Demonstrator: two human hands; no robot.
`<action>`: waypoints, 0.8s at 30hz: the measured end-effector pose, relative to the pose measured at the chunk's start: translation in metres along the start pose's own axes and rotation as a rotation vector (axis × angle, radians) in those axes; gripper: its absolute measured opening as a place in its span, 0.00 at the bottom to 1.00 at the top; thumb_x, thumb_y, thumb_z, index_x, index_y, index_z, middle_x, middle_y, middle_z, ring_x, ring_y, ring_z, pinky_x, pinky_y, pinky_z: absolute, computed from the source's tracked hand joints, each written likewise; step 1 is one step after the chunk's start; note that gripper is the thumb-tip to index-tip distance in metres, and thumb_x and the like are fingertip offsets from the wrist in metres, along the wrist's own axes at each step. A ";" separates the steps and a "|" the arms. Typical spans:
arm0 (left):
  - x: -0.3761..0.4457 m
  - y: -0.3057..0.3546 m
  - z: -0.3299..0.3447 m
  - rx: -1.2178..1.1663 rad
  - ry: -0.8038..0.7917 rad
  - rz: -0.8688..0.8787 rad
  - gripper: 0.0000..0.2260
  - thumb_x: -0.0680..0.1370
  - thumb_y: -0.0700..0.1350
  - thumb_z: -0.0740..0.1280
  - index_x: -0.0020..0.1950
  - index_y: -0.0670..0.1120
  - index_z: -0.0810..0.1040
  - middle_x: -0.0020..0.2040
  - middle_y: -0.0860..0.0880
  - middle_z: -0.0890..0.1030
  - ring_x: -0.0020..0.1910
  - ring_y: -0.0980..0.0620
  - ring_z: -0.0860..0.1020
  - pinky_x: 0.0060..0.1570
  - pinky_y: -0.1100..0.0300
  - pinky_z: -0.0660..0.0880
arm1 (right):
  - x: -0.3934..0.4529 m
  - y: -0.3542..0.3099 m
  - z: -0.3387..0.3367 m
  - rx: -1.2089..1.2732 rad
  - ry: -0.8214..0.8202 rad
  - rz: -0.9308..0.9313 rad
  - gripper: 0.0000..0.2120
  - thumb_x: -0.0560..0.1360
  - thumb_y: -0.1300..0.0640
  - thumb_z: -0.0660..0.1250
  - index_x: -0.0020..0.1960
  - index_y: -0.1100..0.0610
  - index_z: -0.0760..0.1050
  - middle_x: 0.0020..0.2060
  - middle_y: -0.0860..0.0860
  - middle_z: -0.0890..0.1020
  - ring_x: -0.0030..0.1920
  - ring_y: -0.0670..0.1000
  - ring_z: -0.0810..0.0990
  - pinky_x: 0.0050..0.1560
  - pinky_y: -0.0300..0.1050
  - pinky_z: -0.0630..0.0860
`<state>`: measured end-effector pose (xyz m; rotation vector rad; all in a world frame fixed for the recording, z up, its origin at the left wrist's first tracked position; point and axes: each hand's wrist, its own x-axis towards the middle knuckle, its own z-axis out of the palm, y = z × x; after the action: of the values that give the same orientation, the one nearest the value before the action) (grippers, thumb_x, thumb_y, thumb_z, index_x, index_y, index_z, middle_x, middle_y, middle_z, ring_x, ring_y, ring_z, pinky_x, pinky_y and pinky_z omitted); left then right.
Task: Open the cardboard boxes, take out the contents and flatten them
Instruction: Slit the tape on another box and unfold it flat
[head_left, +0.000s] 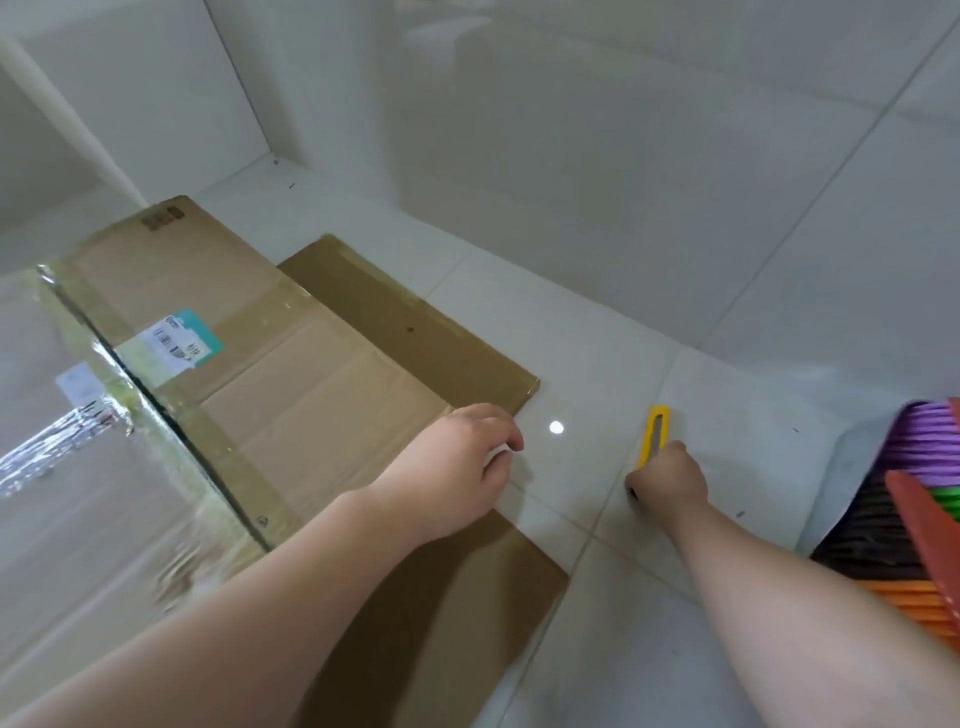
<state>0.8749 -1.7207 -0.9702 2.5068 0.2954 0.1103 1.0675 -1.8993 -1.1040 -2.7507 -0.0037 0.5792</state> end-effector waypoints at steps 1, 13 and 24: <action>0.000 0.000 -0.004 -0.017 0.002 -0.018 0.09 0.77 0.41 0.62 0.53 0.47 0.80 0.56 0.55 0.78 0.49 0.58 0.74 0.51 0.67 0.69 | -0.001 0.000 0.001 0.013 0.002 0.014 0.12 0.72 0.64 0.64 0.54 0.64 0.67 0.48 0.62 0.78 0.55 0.64 0.78 0.51 0.51 0.74; 0.014 0.004 -0.082 -1.246 0.401 -0.552 0.14 0.83 0.45 0.56 0.58 0.37 0.76 0.51 0.43 0.82 0.47 0.49 0.81 0.54 0.56 0.77 | -0.139 -0.153 -0.109 1.209 -0.674 -0.458 0.03 0.81 0.62 0.57 0.49 0.61 0.68 0.34 0.57 0.73 0.25 0.52 0.70 0.26 0.42 0.64; -0.048 -0.015 -0.156 -1.909 0.324 -0.325 0.22 0.81 0.60 0.51 0.51 0.43 0.73 0.36 0.48 0.74 0.33 0.51 0.74 0.45 0.55 0.75 | -0.283 -0.215 -0.072 1.160 -0.868 -0.615 0.12 0.80 0.54 0.58 0.45 0.61 0.72 0.30 0.56 0.72 0.24 0.49 0.71 0.22 0.38 0.66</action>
<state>0.8027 -1.6324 -0.8521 0.5325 0.4106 0.4133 0.8498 -1.7382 -0.8623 -1.1594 -0.5090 1.0693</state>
